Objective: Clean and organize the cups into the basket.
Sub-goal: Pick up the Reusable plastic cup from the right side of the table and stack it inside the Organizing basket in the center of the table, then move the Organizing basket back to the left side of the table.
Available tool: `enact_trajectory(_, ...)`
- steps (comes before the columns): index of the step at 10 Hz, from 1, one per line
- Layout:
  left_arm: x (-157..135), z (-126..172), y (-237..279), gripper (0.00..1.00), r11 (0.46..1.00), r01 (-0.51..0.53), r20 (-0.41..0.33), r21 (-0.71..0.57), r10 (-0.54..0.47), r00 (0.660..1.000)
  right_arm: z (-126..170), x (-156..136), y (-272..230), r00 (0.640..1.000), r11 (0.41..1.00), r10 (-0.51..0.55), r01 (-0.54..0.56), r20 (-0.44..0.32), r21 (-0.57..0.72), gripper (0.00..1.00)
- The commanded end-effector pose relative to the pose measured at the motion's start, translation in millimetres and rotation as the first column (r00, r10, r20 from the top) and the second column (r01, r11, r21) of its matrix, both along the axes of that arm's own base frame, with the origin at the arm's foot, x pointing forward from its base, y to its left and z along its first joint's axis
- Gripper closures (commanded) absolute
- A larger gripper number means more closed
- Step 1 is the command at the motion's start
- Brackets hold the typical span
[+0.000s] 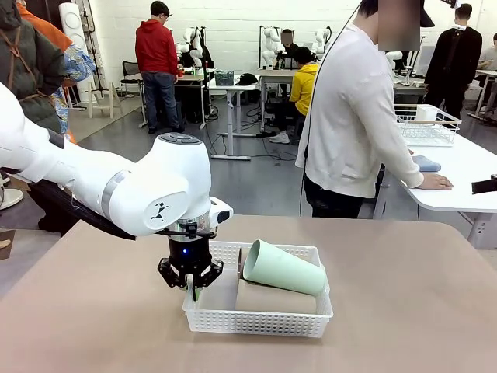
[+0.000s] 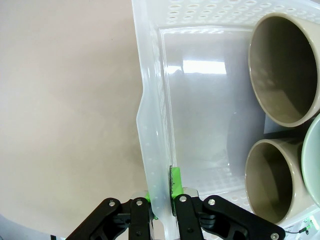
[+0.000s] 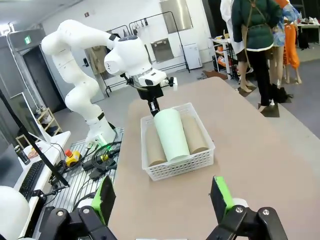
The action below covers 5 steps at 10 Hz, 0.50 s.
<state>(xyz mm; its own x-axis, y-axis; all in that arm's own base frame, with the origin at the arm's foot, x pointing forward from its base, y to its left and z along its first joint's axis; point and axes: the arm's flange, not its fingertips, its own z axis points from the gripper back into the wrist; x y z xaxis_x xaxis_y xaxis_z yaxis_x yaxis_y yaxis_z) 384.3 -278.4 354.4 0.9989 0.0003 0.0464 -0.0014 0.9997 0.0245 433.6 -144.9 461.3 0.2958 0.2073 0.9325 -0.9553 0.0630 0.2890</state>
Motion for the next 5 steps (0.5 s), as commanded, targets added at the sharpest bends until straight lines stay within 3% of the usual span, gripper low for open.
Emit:
enact_trajectory(1,-0.5,1.7,-1.3,1.00,1.000,-0.004,0.008,0.002,0.004,1.000,-0.3,-0.9,0.3,1.000,1.000,0.009,-0.009,-0.002,0.009,0.00)
enact_trajectory(5,-0.5,1.7,-1.3,1.00,1.000,-0.004,0.008,0.002,0.004,1.000,-0.3,-0.9,0.3,1.000,1.000,0.009,-0.009,-0.002,0.009,0.00)
